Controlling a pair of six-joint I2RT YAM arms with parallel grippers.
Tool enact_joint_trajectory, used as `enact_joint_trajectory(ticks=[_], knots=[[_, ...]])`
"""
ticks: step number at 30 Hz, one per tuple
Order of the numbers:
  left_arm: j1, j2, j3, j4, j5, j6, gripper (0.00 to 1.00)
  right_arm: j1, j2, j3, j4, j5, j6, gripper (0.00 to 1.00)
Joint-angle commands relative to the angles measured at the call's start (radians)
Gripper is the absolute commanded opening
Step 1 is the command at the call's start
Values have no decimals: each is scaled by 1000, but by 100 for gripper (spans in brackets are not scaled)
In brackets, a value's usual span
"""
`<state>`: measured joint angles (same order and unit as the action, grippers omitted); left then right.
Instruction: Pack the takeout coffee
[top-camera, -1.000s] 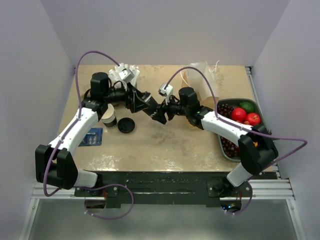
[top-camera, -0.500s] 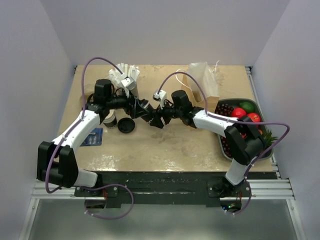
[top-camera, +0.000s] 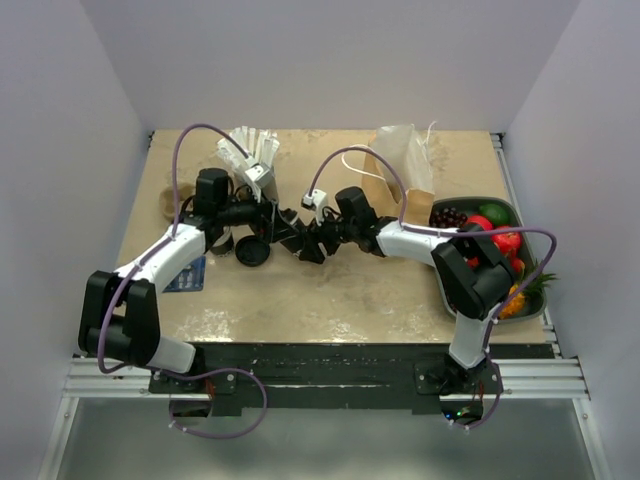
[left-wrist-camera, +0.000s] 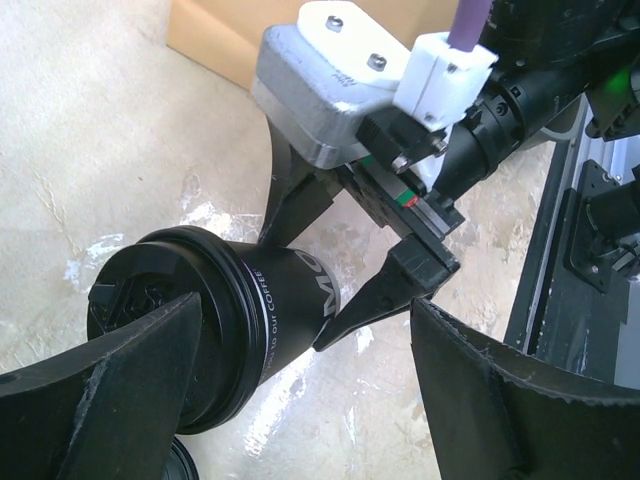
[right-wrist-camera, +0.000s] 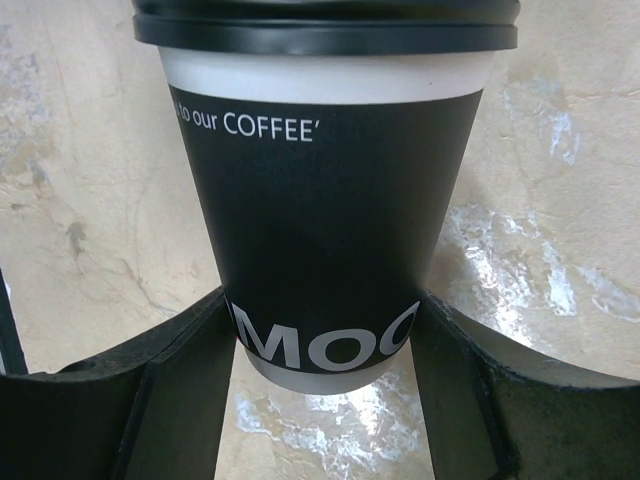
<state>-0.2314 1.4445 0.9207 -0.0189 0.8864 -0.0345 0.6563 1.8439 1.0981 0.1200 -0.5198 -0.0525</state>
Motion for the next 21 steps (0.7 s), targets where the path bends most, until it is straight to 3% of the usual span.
enact_joint_trajectory(ticks=[1,9,11,13,21], knots=[[-29,14,-34,43,91,-57,88,8,17,68,84,-2,29,63],[-29,20,-91,114,108,-119,87,16,54,69,118,14,74,71],[-31,20,-95,114,108,-116,87,16,63,68,122,17,80,80],[-32,20,-100,116,109,-116,87,19,69,62,129,21,86,99],[-40,10,-125,129,114,-134,87,17,46,39,106,38,72,99]])
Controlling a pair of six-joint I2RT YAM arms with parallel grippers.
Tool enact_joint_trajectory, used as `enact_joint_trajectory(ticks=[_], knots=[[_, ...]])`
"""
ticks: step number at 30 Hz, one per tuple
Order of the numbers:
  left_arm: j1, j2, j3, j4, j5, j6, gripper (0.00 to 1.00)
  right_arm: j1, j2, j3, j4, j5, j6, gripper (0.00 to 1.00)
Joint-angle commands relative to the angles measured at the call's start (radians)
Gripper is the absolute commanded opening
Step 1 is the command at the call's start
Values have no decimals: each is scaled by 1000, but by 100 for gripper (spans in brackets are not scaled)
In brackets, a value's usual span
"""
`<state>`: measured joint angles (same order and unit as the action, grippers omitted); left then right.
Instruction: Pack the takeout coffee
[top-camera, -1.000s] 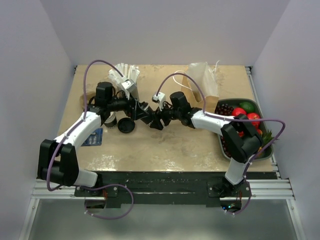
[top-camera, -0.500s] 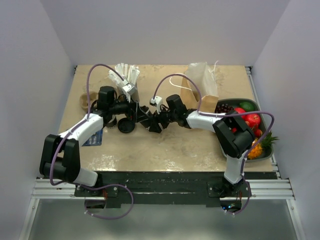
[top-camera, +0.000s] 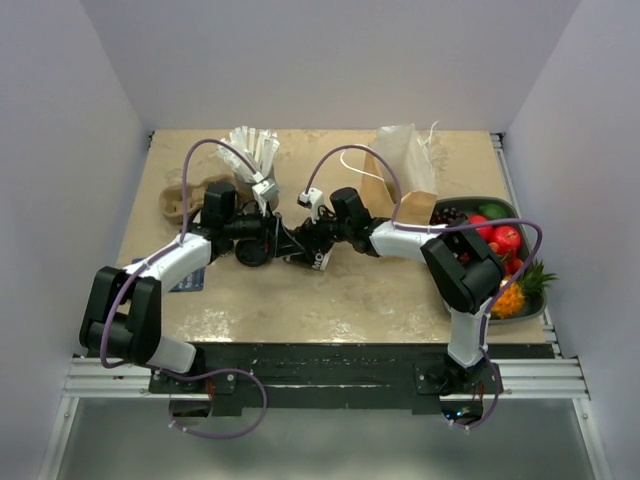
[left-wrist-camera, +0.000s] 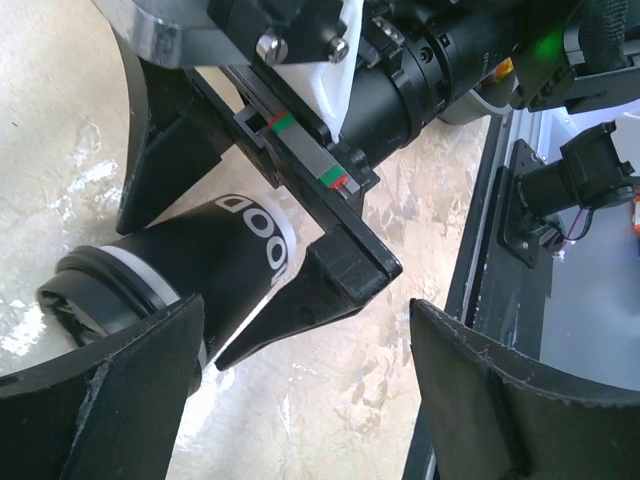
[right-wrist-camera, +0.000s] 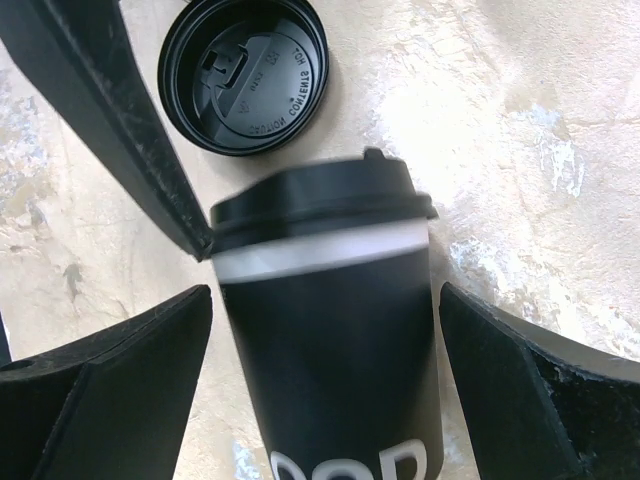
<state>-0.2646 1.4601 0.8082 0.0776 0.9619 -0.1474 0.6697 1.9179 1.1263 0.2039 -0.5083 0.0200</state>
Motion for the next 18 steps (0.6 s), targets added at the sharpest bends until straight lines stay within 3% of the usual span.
enact_joint_trajectory(ticks=[1,8,11,15,18], knots=[[-7,-7,-15,39,40,-24,87,4,-34,6,19,28,-9,99],[-10,-40,29,32,28,-21,87,27,-37,18,-24,63,-87,99],[-9,-87,101,-149,-46,71,87,45,-16,70,-84,91,-141,99],[2,-181,121,-226,-230,101,90,53,68,190,-282,128,-161,99],[8,-248,77,-226,-316,72,90,53,44,153,-235,126,-166,97]])
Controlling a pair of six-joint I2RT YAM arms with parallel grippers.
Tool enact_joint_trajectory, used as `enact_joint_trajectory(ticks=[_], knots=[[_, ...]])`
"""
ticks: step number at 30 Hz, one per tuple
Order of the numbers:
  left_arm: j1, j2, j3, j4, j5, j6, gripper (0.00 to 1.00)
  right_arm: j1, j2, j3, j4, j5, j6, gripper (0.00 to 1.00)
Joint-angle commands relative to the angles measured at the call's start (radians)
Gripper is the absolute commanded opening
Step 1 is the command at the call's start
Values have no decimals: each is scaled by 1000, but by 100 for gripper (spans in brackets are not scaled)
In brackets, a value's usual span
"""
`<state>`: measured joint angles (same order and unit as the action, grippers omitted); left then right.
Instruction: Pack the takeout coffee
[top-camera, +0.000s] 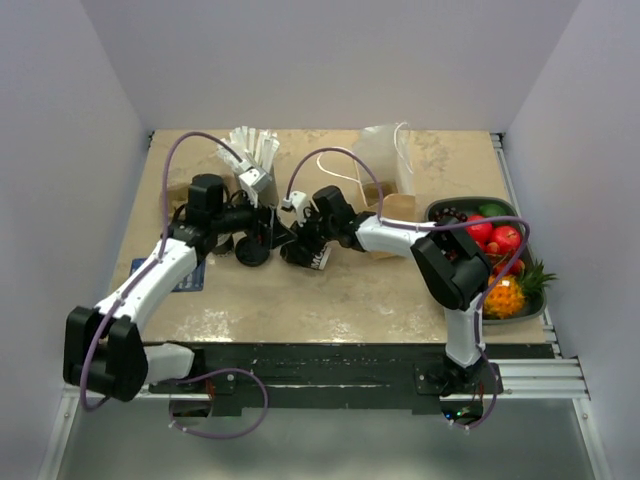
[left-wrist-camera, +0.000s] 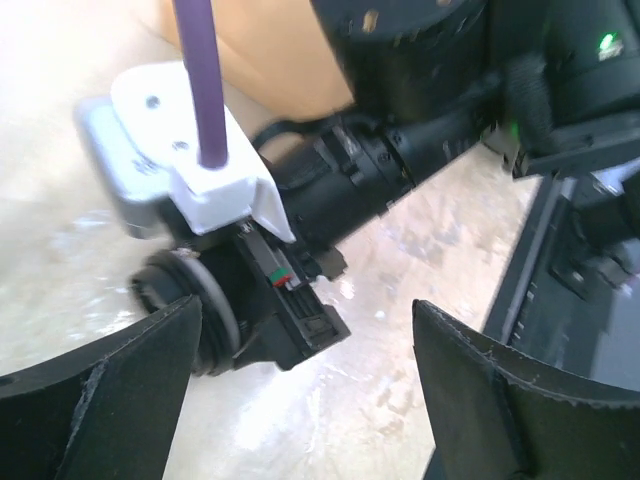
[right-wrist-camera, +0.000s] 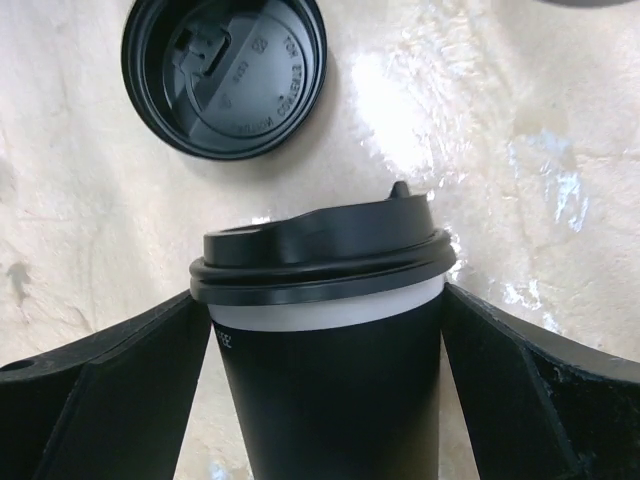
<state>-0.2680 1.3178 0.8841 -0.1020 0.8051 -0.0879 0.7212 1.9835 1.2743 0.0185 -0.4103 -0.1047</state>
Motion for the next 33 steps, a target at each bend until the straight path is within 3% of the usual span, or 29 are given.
enact_joint_trajectory(ticks=[1,15,22,33], knots=[[13,-120,-31,-42,-171,5,91,1,-41,-7,-37,25,-43,95],[15,-134,-160,127,-133,-125,91,1,-118,-104,115,-73,-33,70],[15,-108,-197,206,-89,-194,89,1,-180,-208,254,-142,-9,69],[16,-26,-200,239,-40,-223,88,1,-127,-211,431,-179,85,70]])
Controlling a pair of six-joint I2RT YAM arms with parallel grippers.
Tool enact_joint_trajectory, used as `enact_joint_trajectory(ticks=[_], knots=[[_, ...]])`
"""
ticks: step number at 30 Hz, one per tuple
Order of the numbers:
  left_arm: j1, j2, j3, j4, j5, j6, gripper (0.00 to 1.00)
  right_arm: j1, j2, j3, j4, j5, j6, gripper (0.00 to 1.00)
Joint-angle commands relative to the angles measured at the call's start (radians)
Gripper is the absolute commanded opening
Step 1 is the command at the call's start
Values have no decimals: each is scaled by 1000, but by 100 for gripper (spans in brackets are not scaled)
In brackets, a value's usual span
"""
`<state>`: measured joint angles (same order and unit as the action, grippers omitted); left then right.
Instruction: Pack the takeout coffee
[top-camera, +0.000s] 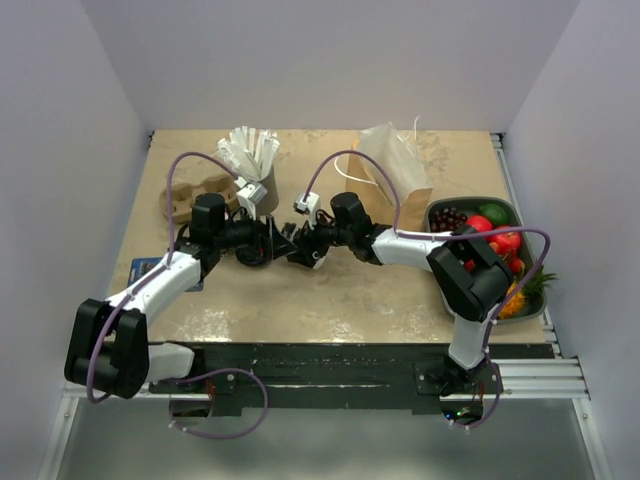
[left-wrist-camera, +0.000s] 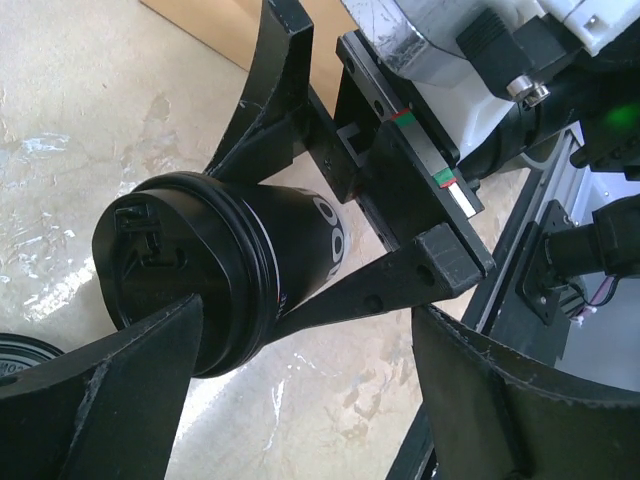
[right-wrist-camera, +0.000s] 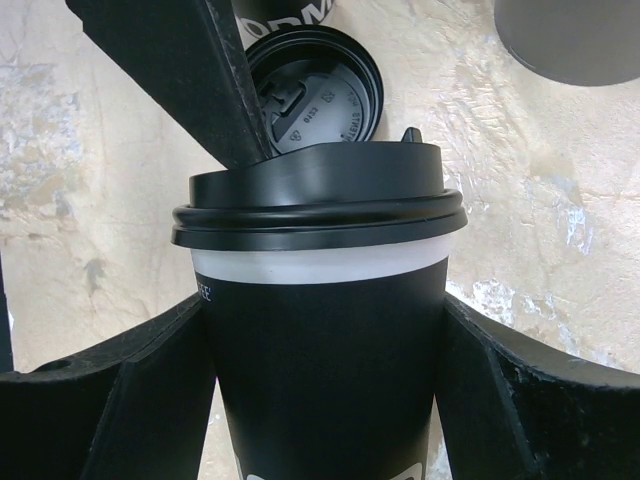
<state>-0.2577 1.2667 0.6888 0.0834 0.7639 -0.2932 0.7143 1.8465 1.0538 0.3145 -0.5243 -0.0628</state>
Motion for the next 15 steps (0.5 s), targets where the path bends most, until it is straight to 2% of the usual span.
enact_joint_trajectory(ticks=[1,5,9,12,15], knots=[[9,28,3,52,0,-15,88,8,11,14,136,-66,46,70],[14,54,26,43,14,17,86,5,13,12,158,-74,55,70],[14,59,38,24,35,90,81,5,11,-6,224,-88,151,70],[24,51,41,-4,40,160,76,5,22,-14,262,-92,196,70],[29,49,40,-5,61,186,66,5,28,-5,268,-101,193,70]])
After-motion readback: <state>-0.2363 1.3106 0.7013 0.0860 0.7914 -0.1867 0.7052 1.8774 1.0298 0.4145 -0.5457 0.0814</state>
